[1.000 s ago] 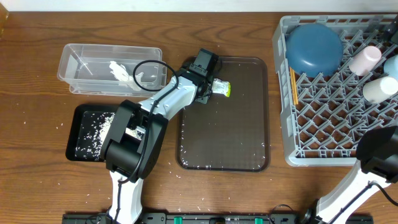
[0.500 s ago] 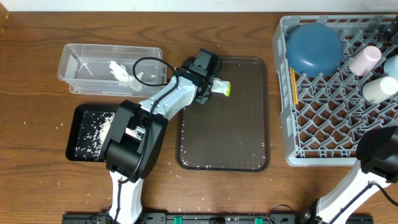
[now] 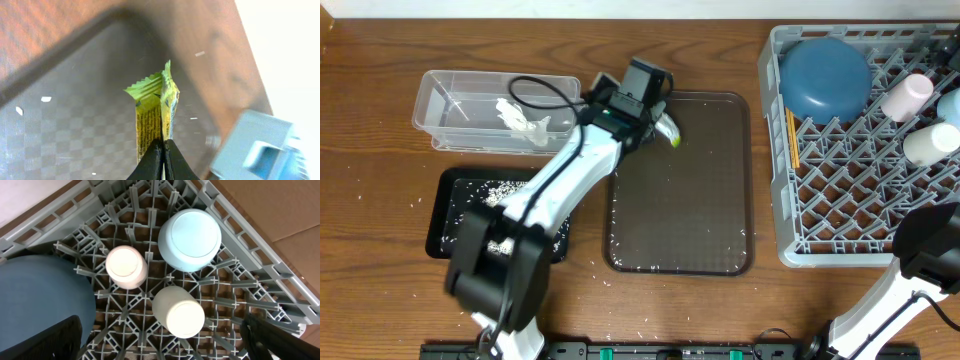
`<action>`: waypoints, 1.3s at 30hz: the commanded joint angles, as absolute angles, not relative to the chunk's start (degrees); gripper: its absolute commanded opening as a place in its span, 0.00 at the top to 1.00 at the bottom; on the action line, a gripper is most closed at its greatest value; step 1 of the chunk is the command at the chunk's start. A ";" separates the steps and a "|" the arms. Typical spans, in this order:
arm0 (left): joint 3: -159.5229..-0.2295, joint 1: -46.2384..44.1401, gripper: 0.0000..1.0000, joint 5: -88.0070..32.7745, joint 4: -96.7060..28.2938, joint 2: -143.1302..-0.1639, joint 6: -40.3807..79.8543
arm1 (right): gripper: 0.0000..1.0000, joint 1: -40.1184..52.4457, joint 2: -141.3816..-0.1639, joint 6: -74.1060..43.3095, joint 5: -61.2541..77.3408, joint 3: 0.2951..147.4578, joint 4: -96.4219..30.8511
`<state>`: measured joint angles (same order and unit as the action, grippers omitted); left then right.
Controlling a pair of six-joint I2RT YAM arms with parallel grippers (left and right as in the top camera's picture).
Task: Sort waste into correct bins and load items into the dishwasher rack
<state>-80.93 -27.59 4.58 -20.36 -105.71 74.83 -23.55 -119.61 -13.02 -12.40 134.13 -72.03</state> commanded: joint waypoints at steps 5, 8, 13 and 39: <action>-80.84 -24.16 0.94 13.91 -23.38 -100.64 66.65 | 0.01 -24.36 -119.90 -13.23 -12.60 134.08 -72.03; -80.84 -20.93 0.94 15.88 -25.30 -100.16 66.65 | 0.01 -24.36 -119.90 -13.23 -12.60 134.08 -72.03; -80.84 -13.37 0.94 16.12 -26.02 -100.18 66.67 | 0.01 -24.36 -119.90 -13.23 -12.60 134.08 -72.03; -80.84 -19.62 0.23 -9.58 -15.92 -103.09 9.82 | 0.01 -24.32 -119.90 -13.23 -12.60 134.08 -72.03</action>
<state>-80.93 -16.34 -20.45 -16.05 -101.25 18.61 -23.55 -119.61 -13.02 -12.40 134.13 -72.03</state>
